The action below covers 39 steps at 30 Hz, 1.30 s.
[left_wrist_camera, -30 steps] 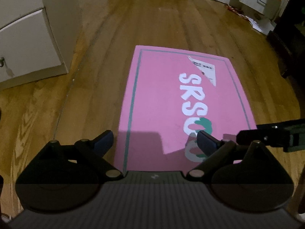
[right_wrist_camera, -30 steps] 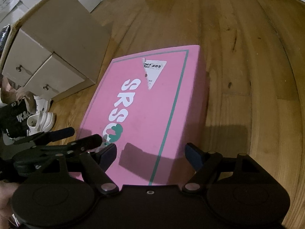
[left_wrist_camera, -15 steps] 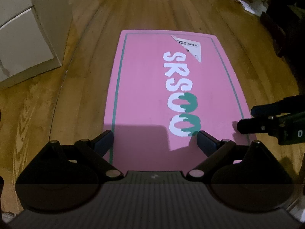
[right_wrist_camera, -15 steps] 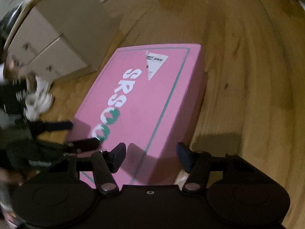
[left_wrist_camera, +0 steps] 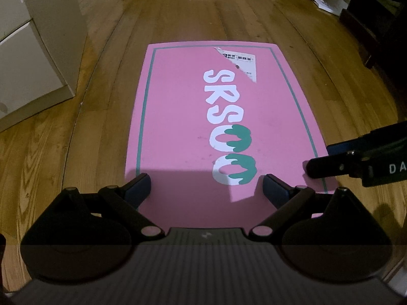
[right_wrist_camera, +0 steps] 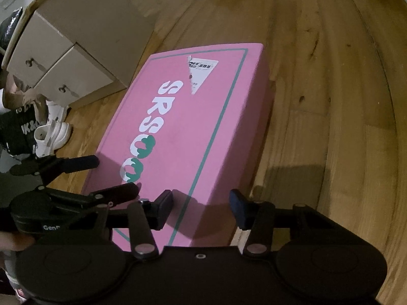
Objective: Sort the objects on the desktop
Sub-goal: 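Lower the lid onto the box rim and open both tools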
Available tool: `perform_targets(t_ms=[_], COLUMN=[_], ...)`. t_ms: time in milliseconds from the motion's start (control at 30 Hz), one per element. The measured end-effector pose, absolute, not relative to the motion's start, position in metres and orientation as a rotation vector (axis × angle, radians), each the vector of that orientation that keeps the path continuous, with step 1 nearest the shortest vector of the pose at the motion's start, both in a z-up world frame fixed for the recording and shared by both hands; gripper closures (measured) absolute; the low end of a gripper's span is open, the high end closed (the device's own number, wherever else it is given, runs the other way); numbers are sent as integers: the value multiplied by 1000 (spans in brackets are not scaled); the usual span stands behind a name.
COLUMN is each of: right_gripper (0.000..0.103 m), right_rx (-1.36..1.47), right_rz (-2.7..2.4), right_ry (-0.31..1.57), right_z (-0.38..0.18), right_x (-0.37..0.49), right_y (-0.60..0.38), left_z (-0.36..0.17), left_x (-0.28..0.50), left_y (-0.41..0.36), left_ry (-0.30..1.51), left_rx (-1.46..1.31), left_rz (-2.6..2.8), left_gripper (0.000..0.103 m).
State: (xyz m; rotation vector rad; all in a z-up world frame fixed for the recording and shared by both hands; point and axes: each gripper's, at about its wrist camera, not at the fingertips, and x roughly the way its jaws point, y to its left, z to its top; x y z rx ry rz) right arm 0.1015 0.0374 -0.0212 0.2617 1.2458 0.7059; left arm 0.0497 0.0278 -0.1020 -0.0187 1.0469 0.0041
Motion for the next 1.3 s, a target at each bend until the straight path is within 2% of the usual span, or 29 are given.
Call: perform_targets(t_ms=[633,1133,1300], right_gripper=[48,48,48], right_rx=[159,117,37], right_rz=[683,671,656], right_ry=[1238,1246,1185], right_z=[-15,-13,-6], right_x=[101,101,87], right_y=[51,55,58], left_z=[-108,-110,-106], left_x=[58,54,42], left_y=[15,14,5], left_ry=[1023,993,1021], left_rx=[50,55,27], left_rz=[-9,-1,65], left_gripper=[0,0,3])
